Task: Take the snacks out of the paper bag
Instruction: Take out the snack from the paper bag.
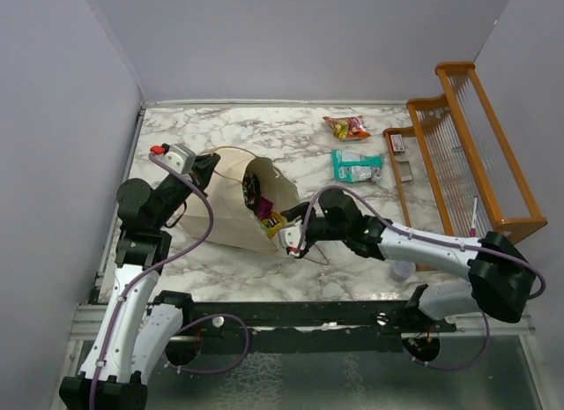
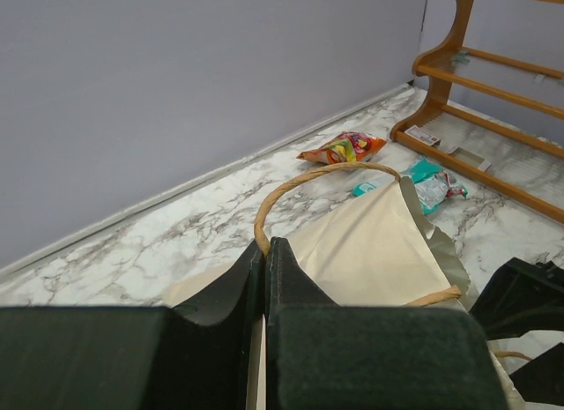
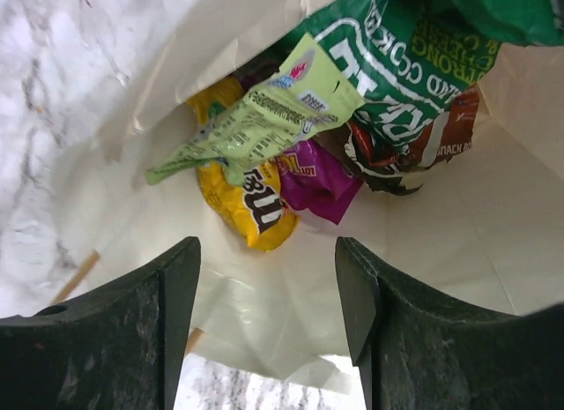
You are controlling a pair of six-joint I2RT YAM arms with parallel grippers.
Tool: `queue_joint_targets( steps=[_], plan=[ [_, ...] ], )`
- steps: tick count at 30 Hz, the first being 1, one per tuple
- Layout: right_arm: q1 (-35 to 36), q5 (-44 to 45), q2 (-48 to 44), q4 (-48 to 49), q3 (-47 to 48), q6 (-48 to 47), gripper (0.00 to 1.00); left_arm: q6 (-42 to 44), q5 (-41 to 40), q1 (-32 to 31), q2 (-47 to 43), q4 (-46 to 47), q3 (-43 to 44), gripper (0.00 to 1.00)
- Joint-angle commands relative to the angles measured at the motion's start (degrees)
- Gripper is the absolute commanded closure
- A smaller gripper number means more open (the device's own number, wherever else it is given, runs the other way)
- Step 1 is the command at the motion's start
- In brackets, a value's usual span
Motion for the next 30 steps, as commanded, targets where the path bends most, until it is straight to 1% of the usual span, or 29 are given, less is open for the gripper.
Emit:
queue_joint_targets(
  steps=[1,7,12,14,17,20,23,26,27,30],
  plan=[
    [0.3,5.3,5.3,0.3,2.4,-8.7,0.37,-0.4,-1.1,-0.2,-0.3,1.8,-0.5,1.0],
    [0.3,6.9,13.5,-2.3,7.6,-11.5,0.36,-0.5,-2.6,-0.2,-0.4,1.7,-0.5,1.0],
    [0.3,6.9,18.2,1.5,8.7,-12.1,0.35,-0.7,-2.8,-0.1,-0.4,1.8,-0.4,1.0],
    [0.3,7.1,20.6,1.5,10.0,-12.3,0.38,-0.7,-2.7,-0.2,-0.6,1.8,-0.6,1.0],
    [0.3,7.9,23.5,-0.6,12.9,-12.3,0.48,-0.8,-3.1,-0.2,-0.6,2.0,-0.7,1.0],
    [0.3,8.3,24.4,1.8,13.0,-11.7,0.58,-0.8,-3.1,-0.2,-0.6,2.0,-0.6,1.0],
    [0.3,9.5,23.4,4.5,12.3,-10.0,0.78,-0.8,-3.2,-0.2,-0.6,2.1,-0.7,1.0],
    [0.3,9.5,20.3,7.2,10.6,-7.5,0.94,-0.9,-3.0,-0.2,-0.5,2.1,-0.6,1.0],
    [0.3,9.1,18.9,8.4,9.6,-6.6,0.98,-1.0,-2.9,-0.2,-0.4,2.1,-0.6,1.0],
    [0.3,8.7,14.9,10.8,7.0,-3.4,0.99,-1.1,-2.7,-0.2,-0.5,2.3,-0.6,1.0]
  ],
)
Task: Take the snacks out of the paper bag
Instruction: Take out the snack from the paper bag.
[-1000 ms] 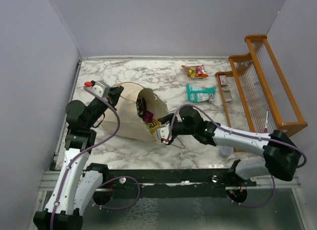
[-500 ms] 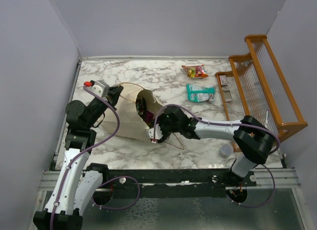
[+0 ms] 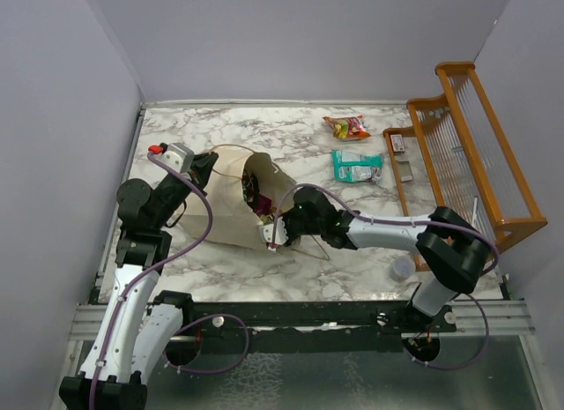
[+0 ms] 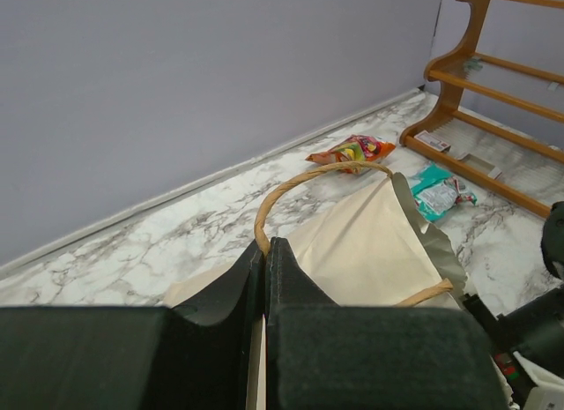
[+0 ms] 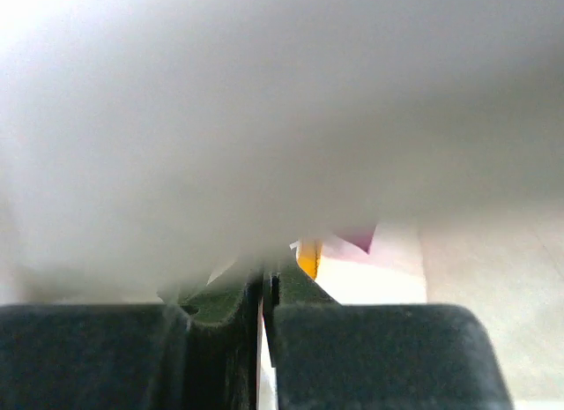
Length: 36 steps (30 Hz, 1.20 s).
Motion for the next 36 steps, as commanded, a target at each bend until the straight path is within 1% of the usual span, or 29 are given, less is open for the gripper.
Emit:
queue_joint_targets(
  steps=[1,5,9,12,14,18,21,23,26,28,30,32,34,36],
  plan=[
    [0.2,1.3,-8.0,8.0,-3.9,6.4,0.99,-0.5,-0.8,0.0,-0.4,1.9,-0.5,1.0],
    [0.2,1.7,-13.4,11.0,-8.1,11.3,0.99,-0.8,-0.6,0.0,-0.2,2.0,-0.4,1.0],
    [0.3,0.6,-19.0,11.4,-11.3,15.3,0.98,-1.1,-0.7,0.0,-0.2,2.2,-0.6,1.0],
    [0.3,1.7,-22.2,12.8,-13.8,18.8,0.99,-1.1,-1.1,0.0,-0.1,2.1,-0.5,1.0],
    [0.3,2.8,-23.8,14.3,-15.3,20.8,0.99,-1.2,-1.2,0.0,-0.1,2.1,-0.5,1.0],
    [0.3,3.8,-26.0,12.6,-15.9,23.9,0.99,-1.3,-1.9,0.0,-0.1,2.1,-0.7,1.0],
    [0.3,5.7,-26.0,14.4,-16.5,28.1,0.99,-1.6,-2.1,0.0,0.2,2.2,-0.6,1.0],
    [0.3,6.4,-23.3,14.1,-14.1,30.7,0.99,-2.0,-1.7,0.0,0.3,2.2,-0.5,1.0],
    [0.3,10.7,-15.2,11.8,-6.8,33.7,0.99,-2.4,-1.4,0.0,0.4,2.5,-0.6,1.0],
    [0.1,13.8,-8.7,9.7,0.3,35.4,0.99,-2.4,-2.0,0.0,0.5,2.3,-0.6,1.0],
    [-0.7,14.5,-2.3,5.1,8.7,36.0,0.99,-2.3,-3.2,0.0,0.3,2.1,-0.6,1.0],
    [-1.2,15.5,2.1,0.2,16.1,35.5,0.99,-2.1,-4.9,-0.1,0.0,1.8,-0.6,1.0],
    [-1.4,16.9,3.4,-2.4,19.9,34.8,0.99,-1.9,-6.6,0.0,-0.3,1.7,-0.9,1.0],
    [-1.6,17.1,1.8,-1.9,19.4,34.4,0.99,-1.9,-8.2,0.0,-0.4,1.5,-0.9,1.0]
  ],
)
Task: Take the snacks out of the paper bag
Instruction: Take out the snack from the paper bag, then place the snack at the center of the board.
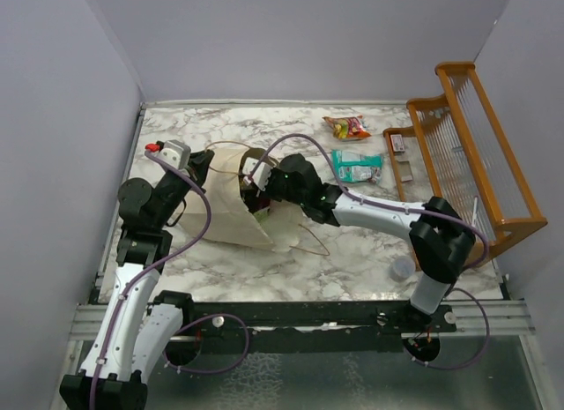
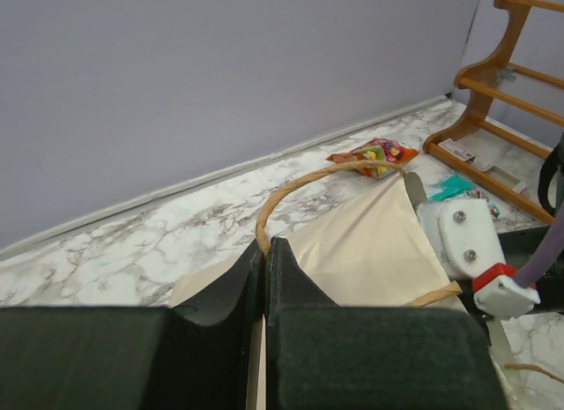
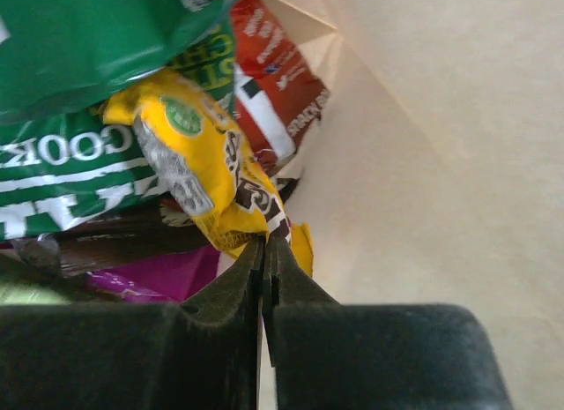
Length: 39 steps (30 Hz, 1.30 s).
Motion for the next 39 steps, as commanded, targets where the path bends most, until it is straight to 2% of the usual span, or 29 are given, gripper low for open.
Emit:
queue_joint_targets(
  steps=[1,11,18,22,27,31,34,36,39],
  plan=[
    [-0.7,3.6,-3.1,-3.6,2.3,0.6,0.99,-0.1,-5.6,-0.1,-0.9,0.8,-0.4,1.0],
    [-0.7,-4.7,-18.6,-1.0,-9.3,6.8,0.99,-0.8,-10.8,0.0,-0.8,-0.7,0.5,1.0],
    [-0.7,-7.3,-29.5,-4.0,-16.2,7.6,0.99,-0.8,-14.6,0.0,-0.6,-1.6,0.6,1.0],
    [-0.7,1.3,-38.3,-3.1,-20.6,8.4,0.99,-1.1,-14.5,0.0,-0.2,-1.8,0.8,1.0],
    [-0.7,18.7,-47.7,8.3,-27.5,13.4,0.99,-1.2,-14.2,0.0,0.1,-1.8,0.9,1.0],
    [-0.7,40.5,-49.5,16.1,-30.4,20.9,0.98,-1.2,-14.2,0.0,0.1,-1.8,0.8,1.0],
    [-2.0,49.2,-46.4,18.8,-32.3,19.5,0.98,-1.2,-14.2,0.0,0.1,-1.7,0.8,1.0],
    [-5.1,50.6,-43.2,16.3,-33.0,21.5,0.98,-1.2,-14.3,0.0,0.0,-1.7,0.7,1.0],
    [-14.1,40.4,-38.7,5.1,-32.6,31.9,0.99,-1.3,-14.2,-0.1,-0.1,-1.6,0.6,1.0]
  ],
)
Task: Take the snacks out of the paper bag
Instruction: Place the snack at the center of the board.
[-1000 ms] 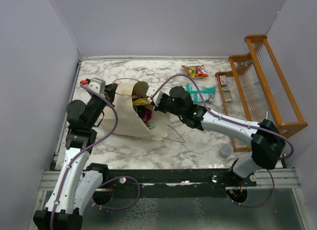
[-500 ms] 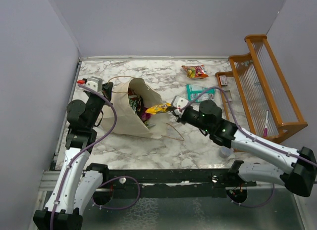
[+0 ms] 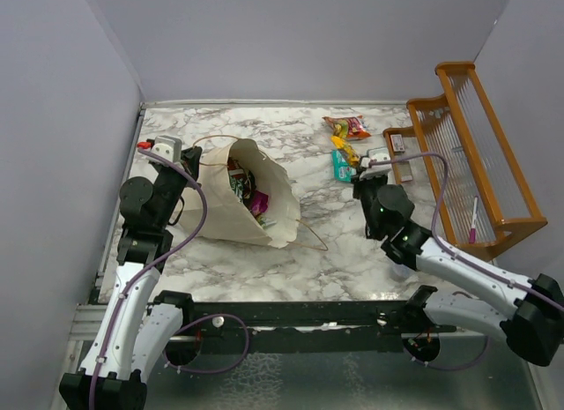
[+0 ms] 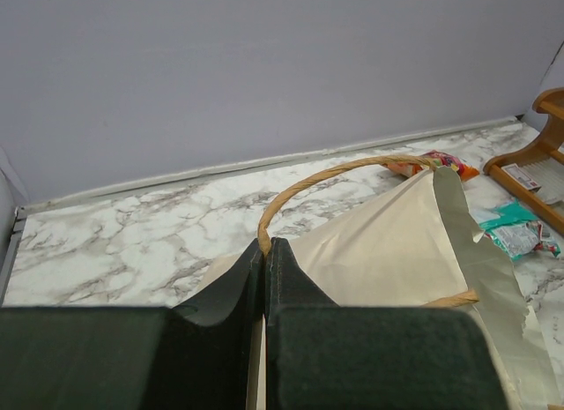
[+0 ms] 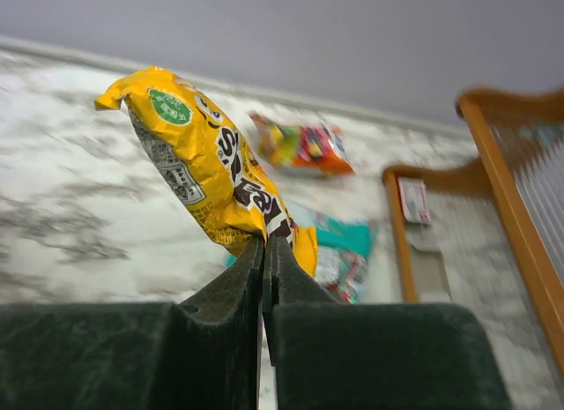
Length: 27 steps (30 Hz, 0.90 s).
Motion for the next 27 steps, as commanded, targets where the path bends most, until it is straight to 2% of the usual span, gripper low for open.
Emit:
queue_joint_targets(
  steps=[1,4,11,19,20,21,25,27],
  plan=[
    [-12.1,-3.9,7.3,-10.6,-1.4,14.0,0.98,-0.2,-1.7,0.0,-0.4,-0.4,0.6,1.0],
    [-15.1,-7.0,13.5,-14.4,-0.9,16.5,0.98,-0.3,-1.8,0.0,-0.4,-0.3,0.6,1.0],
    [-15.2,0.6,28.8,-22.5,5.0,19.4,0.98,-0.4,-1.3,0.0,-0.3,-0.2,0.6,1.0],
    [-15.8,3.8,31.6,-21.3,4.7,19.2,0.98,-0.5,-1.3,-0.1,-0.2,-0.1,0.3,1.0],
    [-15.8,3.4,31.7,-21.3,4.7,19.2,0.94,-0.5,-1.4,-0.3,-0.2,-0.1,0.2,1.0],
    [-15.8,2.1,31.5,-21.3,4.5,19.3,0.87,-0.3,-1.6,-0.6,-0.2,-0.2,0.2,1.0],
    [-15.8,-5.7,28.0,-21.3,3.7,19.4,0.5,-0.7,-0.3,-1.9,-2.0,-1.0,-0.8,1.0],
    [-15.8,-9.0,24.0,-20.5,2.8,18.8,0.39,-2.3,2.6,-2.0,-3.6,-2.1,-1.8,1.0]
  ],
)
